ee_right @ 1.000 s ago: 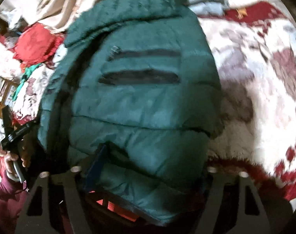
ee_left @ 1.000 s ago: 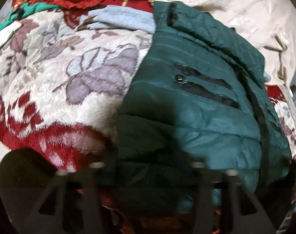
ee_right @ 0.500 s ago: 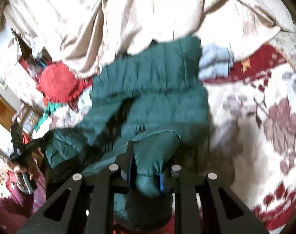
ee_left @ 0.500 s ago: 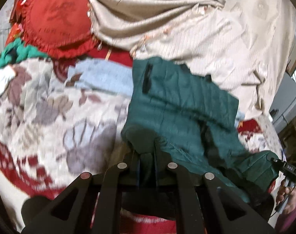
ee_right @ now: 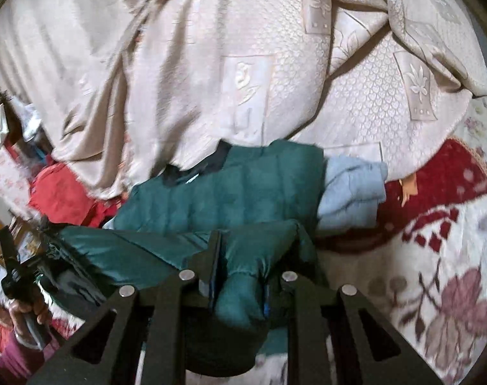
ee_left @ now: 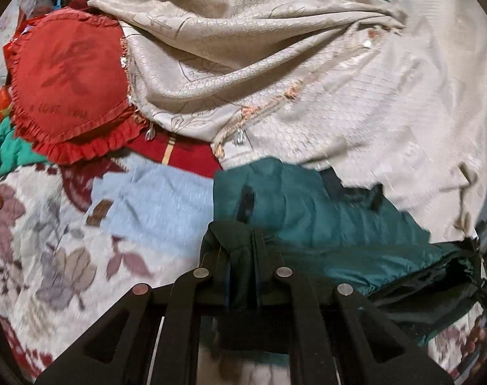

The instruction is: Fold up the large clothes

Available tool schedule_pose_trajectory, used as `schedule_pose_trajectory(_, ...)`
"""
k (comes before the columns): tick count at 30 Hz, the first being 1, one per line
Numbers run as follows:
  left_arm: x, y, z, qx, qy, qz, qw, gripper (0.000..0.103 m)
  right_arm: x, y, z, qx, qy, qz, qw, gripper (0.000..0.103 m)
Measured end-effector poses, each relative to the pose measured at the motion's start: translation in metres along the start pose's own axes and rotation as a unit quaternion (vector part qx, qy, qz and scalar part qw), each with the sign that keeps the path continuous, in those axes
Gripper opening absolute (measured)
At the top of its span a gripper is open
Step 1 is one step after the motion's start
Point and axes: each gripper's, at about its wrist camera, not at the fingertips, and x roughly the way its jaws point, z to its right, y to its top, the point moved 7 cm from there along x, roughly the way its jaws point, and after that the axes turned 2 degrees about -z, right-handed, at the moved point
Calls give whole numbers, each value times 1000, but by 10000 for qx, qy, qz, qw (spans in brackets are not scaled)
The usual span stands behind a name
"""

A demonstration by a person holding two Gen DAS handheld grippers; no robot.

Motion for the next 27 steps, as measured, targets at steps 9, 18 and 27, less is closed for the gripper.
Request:
schedule_pose_trajectory(9, 95, 33, -1, -349, -57, -131, 9993, 0, 89, 49, 39, 340, -405, -250, 9983, 20)
schedule_pose_trajectory(18, 66, 58, -24, -686, -790, 114, 9945, 38, 136, 51, 54, 536, -587, -12, 9968, 22)
schedule_pose_trajectory(27, 38, 19, 8, 98, -507, 578, 9970, 44, 140, 58, 49, 807, -524, -265, 9950, 33)
